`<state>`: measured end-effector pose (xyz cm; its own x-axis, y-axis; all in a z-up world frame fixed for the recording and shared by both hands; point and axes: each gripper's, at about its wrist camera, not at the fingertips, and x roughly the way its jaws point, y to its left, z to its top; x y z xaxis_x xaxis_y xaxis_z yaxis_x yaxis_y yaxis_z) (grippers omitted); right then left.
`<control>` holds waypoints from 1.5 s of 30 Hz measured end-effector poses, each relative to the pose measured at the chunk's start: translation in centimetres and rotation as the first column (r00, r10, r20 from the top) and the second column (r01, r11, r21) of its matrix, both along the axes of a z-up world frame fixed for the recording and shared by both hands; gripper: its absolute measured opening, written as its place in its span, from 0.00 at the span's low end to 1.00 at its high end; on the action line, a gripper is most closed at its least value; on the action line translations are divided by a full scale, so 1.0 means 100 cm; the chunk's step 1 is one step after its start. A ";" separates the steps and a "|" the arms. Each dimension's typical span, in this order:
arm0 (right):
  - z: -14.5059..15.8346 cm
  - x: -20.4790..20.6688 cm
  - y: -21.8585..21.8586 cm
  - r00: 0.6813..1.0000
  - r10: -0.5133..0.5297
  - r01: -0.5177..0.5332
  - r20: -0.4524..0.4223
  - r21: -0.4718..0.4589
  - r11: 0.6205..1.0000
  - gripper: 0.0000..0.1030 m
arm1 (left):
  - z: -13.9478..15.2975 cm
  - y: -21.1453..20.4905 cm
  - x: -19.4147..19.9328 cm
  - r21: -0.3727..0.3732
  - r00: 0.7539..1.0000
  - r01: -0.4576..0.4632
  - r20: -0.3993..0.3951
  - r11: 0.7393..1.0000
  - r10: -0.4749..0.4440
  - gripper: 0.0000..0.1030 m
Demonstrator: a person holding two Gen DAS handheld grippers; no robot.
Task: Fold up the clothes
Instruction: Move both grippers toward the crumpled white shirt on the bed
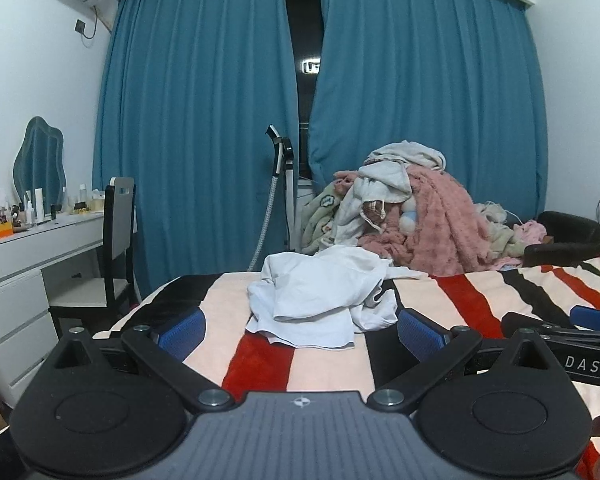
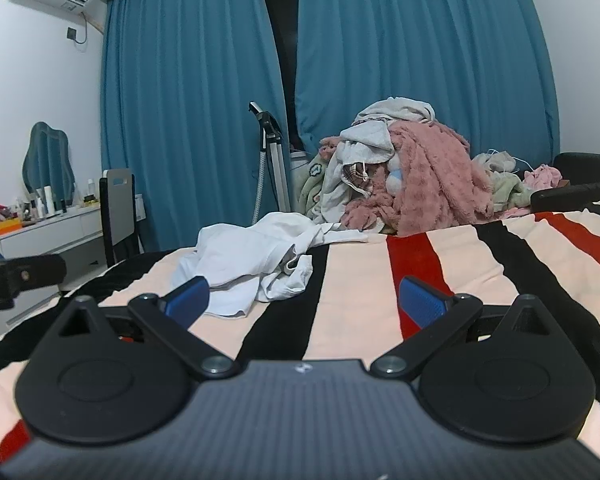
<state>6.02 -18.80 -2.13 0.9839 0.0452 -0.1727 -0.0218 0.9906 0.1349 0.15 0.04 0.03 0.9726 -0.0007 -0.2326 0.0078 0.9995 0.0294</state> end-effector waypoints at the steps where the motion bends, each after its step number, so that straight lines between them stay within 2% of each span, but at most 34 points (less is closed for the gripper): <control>1: 0.000 0.000 0.000 1.000 -0.001 0.001 -0.001 0.000 1.000 1.00 | 0.000 0.001 0.002 -0.006 1.000 0.004 -0.004 1.000 -0.004 1.00; 5: 0.000 0.000 0.001 1.000 -0.003 0.003 -0.004 0.002 1.000 1.00 | 0.000 0.010 0.005 -0.031 1.000 0.004 0.008 1.000 -0.004 1.00; 9: -0.001 -0.002 0.001 1.000 -0.007 0.007 -0.002 0.000 1.000 1.00 | -0.005 -0.002 0.004 0.019 1.000 -0.007 0.002 1.000 0.007 1.00; 16: -0.003 0.000 0.003 1.000 -0.008 0.008 0.000 -0.006 1.000 1.00 | -0.007 0.000 0.013 -0.007 1.000 -0.009 -0.024 1.000 0.009 1.00; 25: 0.004 -0.004 -0.003 1.000 0.006 -0.007 0.019 0.040 0.999 1.00 | -0.009 0.002 0.026 -0.039 0.998 -0.012 -0.058 0.999 0.010 1.00; 30: 0.015 -0.008 -0.005 0.998 -0.050 0.049 0.031 0.040 0.998 1.00 | -0.010 0.001 0.028 -0.042 0.998 0.005 -0.055 0.999 -0.007 1.00; 33: 0.027 -0.012 -0.011 0.994 -0.092 0.089 0.058 0.055 0.995 1.00 | -0.013 -0.006 0.034 -0.010 0.998 0.027 -0.057 1.000 -0.028 1.00; 36: 0.047 -0.016 -0.025 0.992 -0.085 0.079 0.097 0.059 0.995 1.00 | -0.014 -0.016 0.050 0.031 0.994 0.099 -0.059 0.995 -0.097 1.00; 39: 0.062 -0.019 -0.046 0.987 -0.126 0.116 0.101 0.105 0.988 1.00 | -0.022 -0.032 0.077 0.079 0.987 0.147 -0.083 0.986 -0.140 1.00; 42: 0.061 -0.021 -0.058 0.988 -0.102 0.091 0.114 0.098 0.991 1.00 | -0.037 -0.047 0.114 0.109 0.977 0.192 -0.117 0.975 -0.179 1.00; 45: 0.051 -0.018 -0.063 0.987 -0.111 0.099 0.117 0.100 0.990 1.00 | -0.055 -0.063 0.167 0.148 0.966 0.216 -0.175 0.965 -0.189 1.00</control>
